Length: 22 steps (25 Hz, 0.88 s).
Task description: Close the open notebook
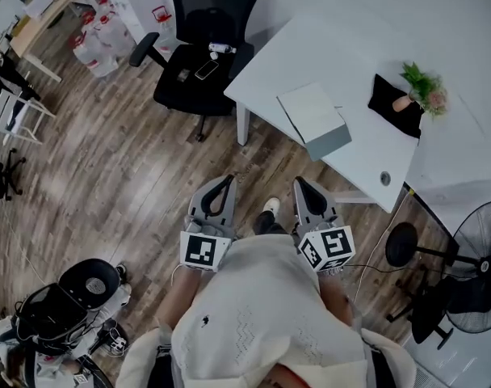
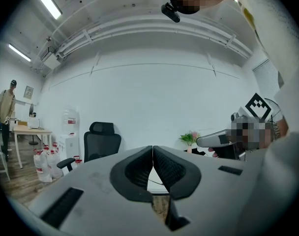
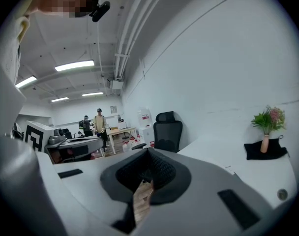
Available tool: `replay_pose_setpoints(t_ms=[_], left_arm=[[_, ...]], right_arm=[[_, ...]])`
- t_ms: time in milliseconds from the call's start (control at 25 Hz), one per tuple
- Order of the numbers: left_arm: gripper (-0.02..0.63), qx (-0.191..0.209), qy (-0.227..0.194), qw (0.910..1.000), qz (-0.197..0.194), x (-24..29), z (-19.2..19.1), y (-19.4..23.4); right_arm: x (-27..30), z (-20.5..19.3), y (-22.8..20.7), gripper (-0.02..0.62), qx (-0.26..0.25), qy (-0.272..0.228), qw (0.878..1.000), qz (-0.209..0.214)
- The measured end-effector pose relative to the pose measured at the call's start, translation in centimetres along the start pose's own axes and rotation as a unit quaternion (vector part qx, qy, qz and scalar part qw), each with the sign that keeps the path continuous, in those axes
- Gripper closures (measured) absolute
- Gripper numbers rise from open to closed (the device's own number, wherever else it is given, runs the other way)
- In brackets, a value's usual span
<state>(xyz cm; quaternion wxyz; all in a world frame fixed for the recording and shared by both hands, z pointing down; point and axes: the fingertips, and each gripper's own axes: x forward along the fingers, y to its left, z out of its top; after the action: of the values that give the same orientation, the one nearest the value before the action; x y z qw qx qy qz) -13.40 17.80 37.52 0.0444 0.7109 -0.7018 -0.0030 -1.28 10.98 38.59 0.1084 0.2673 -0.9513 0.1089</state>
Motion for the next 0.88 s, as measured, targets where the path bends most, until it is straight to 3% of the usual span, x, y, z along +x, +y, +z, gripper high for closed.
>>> replay_pose_setpoints(t_ms=[560,880], left_arm=[[0.594,0.027,0.001,0.999,0.036,9.0,0.3,-1.6],[0.594,0.047,0.008,0.9984,0.031,12.0,-0.2,-3.3]], right_arm=[[5.3,3.0,-8.1,0.594,-0.012,-0.002,0.998,0.063],[6.0,3.2,-12.1,0.594,-0.01,-0.004,0.998,0.058]])
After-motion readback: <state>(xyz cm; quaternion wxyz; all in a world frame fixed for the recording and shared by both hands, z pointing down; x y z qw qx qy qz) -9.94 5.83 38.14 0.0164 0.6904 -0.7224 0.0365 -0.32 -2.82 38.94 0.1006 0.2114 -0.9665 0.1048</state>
